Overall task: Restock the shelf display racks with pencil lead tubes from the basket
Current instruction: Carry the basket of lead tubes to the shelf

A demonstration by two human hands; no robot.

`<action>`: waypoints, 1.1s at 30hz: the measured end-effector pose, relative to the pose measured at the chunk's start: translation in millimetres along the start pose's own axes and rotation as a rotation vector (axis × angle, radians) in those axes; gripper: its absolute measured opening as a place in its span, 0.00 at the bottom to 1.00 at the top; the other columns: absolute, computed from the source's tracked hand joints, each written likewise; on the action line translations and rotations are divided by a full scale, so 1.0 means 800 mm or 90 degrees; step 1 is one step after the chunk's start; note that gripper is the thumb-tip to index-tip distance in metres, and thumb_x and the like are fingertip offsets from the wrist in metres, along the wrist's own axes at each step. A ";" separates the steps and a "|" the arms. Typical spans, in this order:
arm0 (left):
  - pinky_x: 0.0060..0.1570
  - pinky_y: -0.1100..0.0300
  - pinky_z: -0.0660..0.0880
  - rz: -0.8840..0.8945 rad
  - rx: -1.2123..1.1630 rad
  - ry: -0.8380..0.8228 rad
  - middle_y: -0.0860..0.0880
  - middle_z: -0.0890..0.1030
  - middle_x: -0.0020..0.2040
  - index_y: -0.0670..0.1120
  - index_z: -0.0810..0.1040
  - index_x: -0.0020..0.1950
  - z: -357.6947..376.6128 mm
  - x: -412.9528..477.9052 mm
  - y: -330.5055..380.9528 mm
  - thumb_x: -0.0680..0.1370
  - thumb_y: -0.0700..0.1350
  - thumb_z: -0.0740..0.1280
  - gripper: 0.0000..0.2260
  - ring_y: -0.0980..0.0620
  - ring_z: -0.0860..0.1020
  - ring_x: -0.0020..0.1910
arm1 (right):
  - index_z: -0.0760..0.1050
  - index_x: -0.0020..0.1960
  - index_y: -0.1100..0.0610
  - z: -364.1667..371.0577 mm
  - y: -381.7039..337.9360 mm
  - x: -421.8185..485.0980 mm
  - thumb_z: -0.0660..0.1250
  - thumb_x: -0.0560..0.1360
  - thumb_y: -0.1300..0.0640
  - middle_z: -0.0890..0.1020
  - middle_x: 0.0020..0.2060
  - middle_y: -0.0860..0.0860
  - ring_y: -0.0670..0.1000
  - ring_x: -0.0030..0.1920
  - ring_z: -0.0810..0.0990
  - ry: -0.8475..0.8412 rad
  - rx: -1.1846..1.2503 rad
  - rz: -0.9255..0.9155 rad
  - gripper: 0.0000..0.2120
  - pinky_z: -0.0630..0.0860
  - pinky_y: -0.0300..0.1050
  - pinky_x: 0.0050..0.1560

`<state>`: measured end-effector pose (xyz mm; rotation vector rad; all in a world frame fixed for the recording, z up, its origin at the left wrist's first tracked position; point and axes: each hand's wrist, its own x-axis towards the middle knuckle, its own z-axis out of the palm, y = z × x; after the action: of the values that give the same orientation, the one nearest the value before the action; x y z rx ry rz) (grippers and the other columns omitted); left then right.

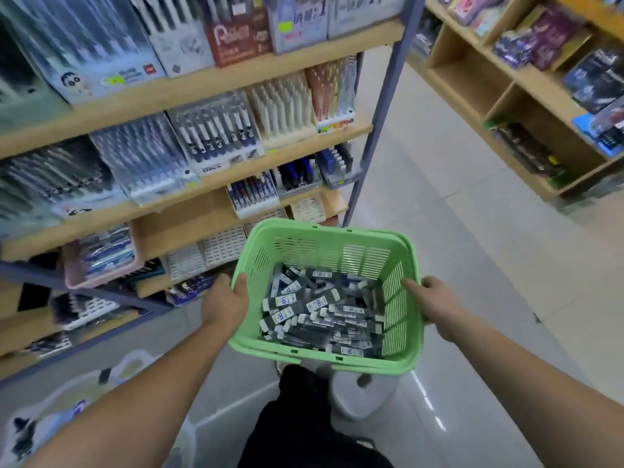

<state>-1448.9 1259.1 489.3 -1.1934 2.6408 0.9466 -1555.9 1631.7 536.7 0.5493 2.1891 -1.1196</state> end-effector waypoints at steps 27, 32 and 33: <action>0.46 0.55 0.70 -0.425 0.019 -0.062 0.37 0.81 0.50 0.40 0.76 0.51 0.176 0.130 -0.126 0.85 0.55 0.59 0.19 0.40 0.77 0.47 | 0.78 0.65 0.62 0.199 -0.119 0.389 0.62 0.83 0.44 0.78 0.33 0.57 0.56 0.26 0.82 -0.276 -0.459 -0.130 0.23 0.81 0.47 0.27; 0.40 0.56 0.70 -0.458 0.009 -0.050 0.42 0.79 0.40 0.41 0.75 0.41 0.279 0.190 -0.208 0.84 0.57 0.60 0.21 0.46 0.74 0.36 | 0.78 0.46 0.58 0.288 -0.045 0.484 0.60 0.83 0.41 0.78 0.32 0.56 0.56 0.24 0.81 -0.266 -0.479 -0.123 0.22 0.84 0.53 0.34; 0.38 0.56 0.69 -0.462 0.010 -0.047 0.43 0.79 0.37 0.41 0.75 0.40 0.303 0.201 -0.226 0.84 0.57 0.60 0.22 0.48 0.73 0.34 | 0.78 0.45 0.58 0.306 -0.024 0.503 0.60 0.83 0.40 0.79 0.32 0.56 0.56 0.24 0.81 -0.258 -0.478 -0.123 0.22 0.84 0.52 0.33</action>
<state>-1471.5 1202.7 151.9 -1.8596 1.8862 0.7889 -1778.9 1452.3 161.9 -0.2040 2.1076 -0.3720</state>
